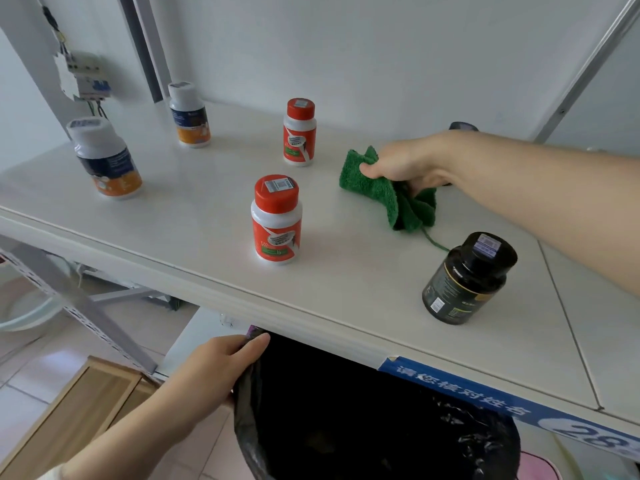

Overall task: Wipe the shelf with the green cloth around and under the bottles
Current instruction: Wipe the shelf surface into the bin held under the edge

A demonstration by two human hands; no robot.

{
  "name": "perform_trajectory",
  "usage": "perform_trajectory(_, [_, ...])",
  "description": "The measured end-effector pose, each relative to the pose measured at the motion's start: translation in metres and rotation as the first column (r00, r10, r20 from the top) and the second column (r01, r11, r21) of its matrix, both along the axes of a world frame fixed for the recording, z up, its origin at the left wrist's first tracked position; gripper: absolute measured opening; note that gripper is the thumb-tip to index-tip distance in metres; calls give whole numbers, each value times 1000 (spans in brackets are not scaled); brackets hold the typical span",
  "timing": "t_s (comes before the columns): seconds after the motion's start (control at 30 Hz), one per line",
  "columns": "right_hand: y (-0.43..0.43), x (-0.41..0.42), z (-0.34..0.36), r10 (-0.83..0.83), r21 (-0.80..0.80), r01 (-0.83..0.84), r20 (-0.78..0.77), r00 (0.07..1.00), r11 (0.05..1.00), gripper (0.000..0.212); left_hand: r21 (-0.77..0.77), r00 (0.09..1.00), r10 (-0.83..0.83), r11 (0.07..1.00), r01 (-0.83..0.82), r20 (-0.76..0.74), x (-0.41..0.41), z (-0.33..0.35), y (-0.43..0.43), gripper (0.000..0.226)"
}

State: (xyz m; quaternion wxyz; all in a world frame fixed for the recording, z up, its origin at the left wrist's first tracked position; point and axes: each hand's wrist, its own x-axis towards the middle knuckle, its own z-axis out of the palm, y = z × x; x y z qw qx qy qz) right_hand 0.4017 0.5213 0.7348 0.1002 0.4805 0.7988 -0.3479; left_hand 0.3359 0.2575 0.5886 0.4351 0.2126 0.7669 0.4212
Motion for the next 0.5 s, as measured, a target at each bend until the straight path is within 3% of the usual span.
perform_trajectory(0.2, [-30,5,-1,81,116,-95,121,989,989,59,26,999,-43,999,44,-32,1,2,-1,30])
perform_trajectory(0.5, [-88,7,-4,54,320,-103,159,986,942,47,40,995,-99,994,98,9,-4,-6,2,34])
